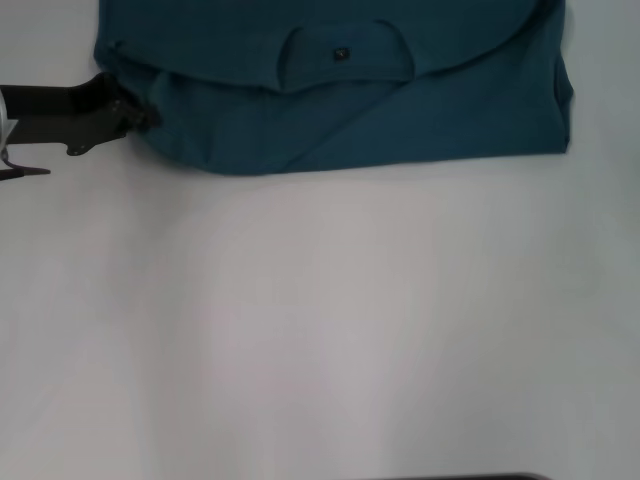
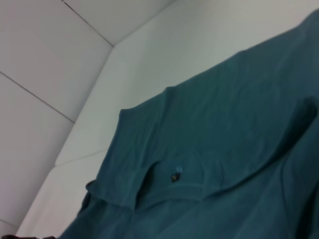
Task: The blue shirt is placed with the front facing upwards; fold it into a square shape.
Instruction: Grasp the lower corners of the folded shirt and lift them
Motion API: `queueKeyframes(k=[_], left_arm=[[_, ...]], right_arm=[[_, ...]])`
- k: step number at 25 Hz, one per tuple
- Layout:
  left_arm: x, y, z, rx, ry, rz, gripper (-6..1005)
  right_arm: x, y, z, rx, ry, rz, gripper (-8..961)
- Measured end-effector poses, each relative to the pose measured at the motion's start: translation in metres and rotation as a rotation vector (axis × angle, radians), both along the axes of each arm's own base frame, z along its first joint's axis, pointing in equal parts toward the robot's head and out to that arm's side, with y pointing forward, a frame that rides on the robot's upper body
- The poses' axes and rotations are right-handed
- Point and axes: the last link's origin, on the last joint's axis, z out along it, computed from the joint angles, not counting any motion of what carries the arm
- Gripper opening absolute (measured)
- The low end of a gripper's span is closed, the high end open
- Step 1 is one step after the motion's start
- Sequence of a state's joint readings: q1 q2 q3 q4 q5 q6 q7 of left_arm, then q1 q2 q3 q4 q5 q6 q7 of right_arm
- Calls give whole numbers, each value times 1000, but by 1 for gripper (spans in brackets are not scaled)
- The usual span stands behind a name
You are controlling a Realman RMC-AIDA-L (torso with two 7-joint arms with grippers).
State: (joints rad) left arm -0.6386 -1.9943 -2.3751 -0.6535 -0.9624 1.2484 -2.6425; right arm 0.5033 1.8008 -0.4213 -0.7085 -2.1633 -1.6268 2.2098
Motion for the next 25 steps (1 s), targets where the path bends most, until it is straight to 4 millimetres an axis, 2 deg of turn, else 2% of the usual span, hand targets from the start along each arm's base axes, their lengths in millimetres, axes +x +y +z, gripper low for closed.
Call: queueKeyframes(k=[6, 15, 18, 22, 25], left_arm=[[-4, -3, -2, -1, 4, 7, 14], [-8, -8, 0, 7, 19, -36, 46], [-16, -12, 2, 27, 39, -29, 158], [-33, -17, 14, 137, 7, 24, 288], [-28, -23, 12, 138, 47, -104, 371]], right_arm=[[-9, 7, -3, -11, 7, 18, 864], [-8, 6, -10, -12, 13, 15, 857], [-8, 5, -13, -16, 19, 16, 854], [-10, 5, -19, -20, 23, 27, 851], [-11, 5, -21, -21, 25, 29, 848]])
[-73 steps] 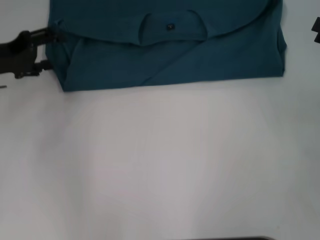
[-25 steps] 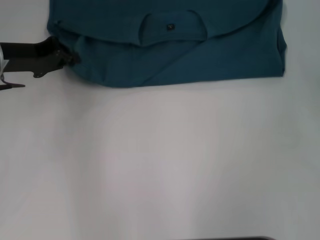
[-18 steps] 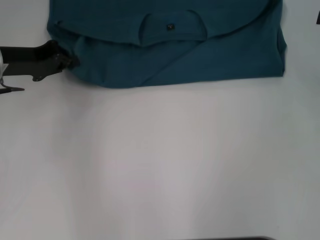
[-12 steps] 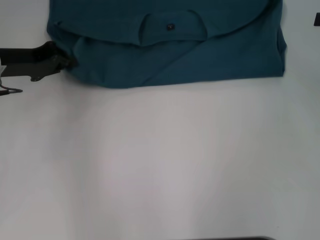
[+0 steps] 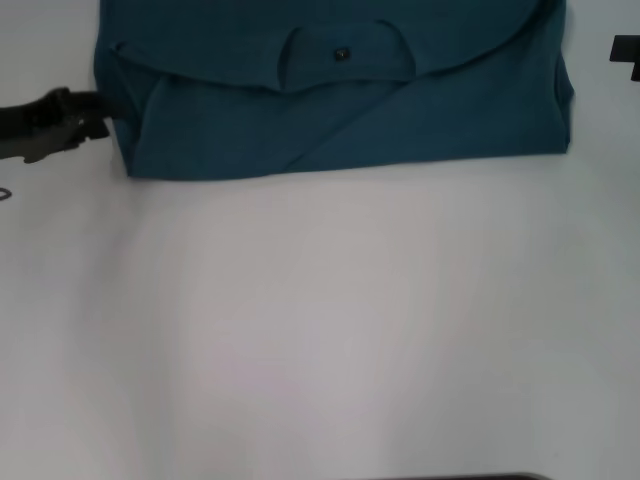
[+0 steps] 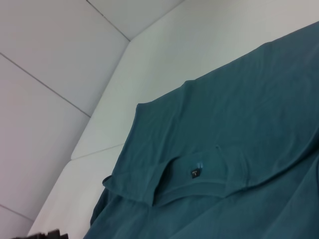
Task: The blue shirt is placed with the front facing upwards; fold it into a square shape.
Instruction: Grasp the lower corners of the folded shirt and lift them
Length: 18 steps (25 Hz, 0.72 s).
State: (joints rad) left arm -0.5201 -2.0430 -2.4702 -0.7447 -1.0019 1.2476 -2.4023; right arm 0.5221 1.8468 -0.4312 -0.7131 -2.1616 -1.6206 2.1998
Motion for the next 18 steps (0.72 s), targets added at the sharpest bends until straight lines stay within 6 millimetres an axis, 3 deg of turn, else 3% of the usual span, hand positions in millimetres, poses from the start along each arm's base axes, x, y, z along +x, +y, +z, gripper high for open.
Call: queueKeyframes(k=[7, 18], left_arm=[[7, -7, -21, -115, 116, -151, 577], [8, 0, -17, -80, 118, -127, 932]], right_arm=[[3, 0, 0, 14, -9, -5, 843], [5, 1, -1, 15, -15, -12, 833]])
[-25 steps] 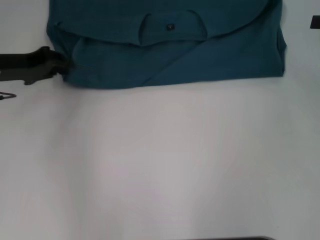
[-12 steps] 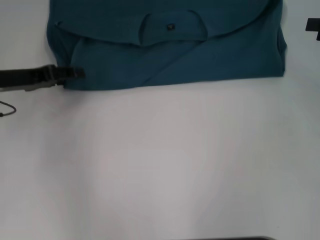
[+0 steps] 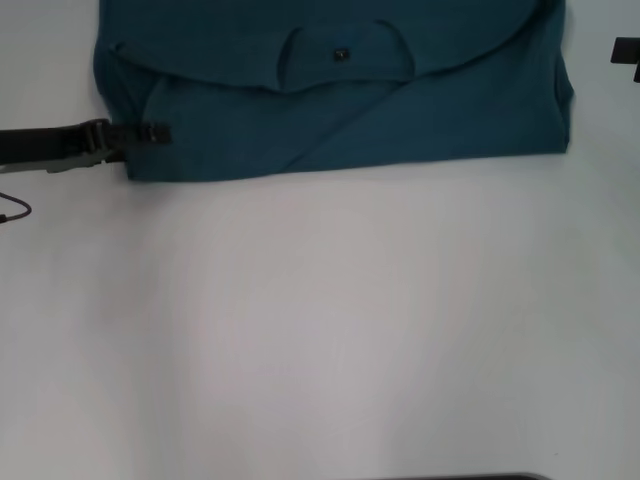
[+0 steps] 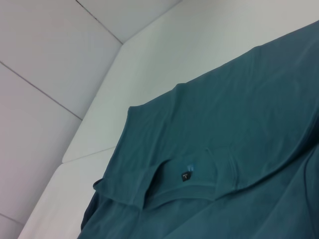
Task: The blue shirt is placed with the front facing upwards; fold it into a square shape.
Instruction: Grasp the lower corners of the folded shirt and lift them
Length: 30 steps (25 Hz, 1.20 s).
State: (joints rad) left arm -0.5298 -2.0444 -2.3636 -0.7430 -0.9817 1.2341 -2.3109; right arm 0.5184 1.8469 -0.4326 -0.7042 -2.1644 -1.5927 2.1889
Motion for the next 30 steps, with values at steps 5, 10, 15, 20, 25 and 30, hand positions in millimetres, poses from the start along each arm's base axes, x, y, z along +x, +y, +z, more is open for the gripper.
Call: queueKeyframes(k=[5, 10, 15, 20, 25, 30], left_arm=[[1, 3, -1, 4, 9, 3, 936], [3, 6, -8, -2, 9, 6, 937], [6, 8, -15, -31, 26, 0, 937], [10, 9, -18, -41, 24, -7, 936], [14, 15, -24, -70, 34, 66, 896], [16, 20, -18, -67, 27, 88, 768]], right_arm=[[0, 0, -1, -1, 1, -1, 829], [1, 0, -1, 5, -1, 4, 825], [1, 1, -1, 5, -5, 3, 821], [1, 0, -2, 5, -5, 0, 816], [1, -1, -2, 3, 0, 2, 812], [0, -1, -2, 2, 3, 4, 808]])
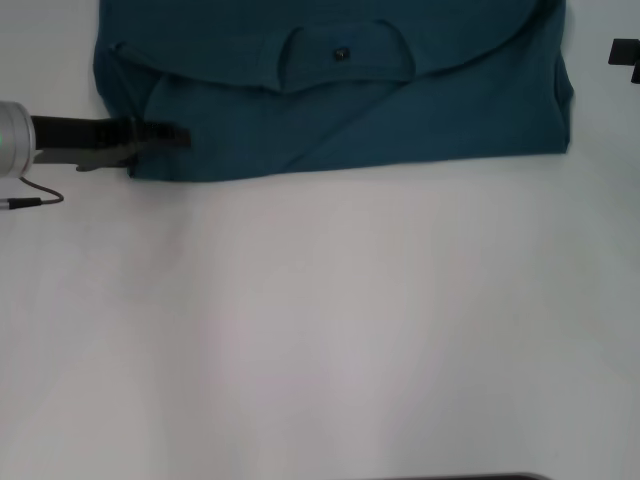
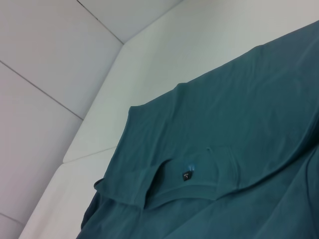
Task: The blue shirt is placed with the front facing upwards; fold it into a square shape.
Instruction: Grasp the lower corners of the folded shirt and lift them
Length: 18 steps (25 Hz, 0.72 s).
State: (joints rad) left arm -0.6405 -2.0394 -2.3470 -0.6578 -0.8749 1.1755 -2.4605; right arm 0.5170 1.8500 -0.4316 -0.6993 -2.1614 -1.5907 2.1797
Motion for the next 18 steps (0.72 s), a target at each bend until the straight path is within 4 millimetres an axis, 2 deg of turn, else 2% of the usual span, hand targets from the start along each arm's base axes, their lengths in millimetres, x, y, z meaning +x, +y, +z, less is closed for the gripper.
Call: queueKeyframes(k=[12, 16, 18], left_arm=[[6, 1, 1, -18, -6, -14, 365], [8, 0, 1, -28, -16, -16, 195], [10, 1, 8, -47, -35, 7, 128]], right_arm=[[1, -2, 0, -3, 1, -4, 798], [1, -1, -1, -8, -4, -6, 795], [2, 0, -1, -24, -17, -17, 793]])
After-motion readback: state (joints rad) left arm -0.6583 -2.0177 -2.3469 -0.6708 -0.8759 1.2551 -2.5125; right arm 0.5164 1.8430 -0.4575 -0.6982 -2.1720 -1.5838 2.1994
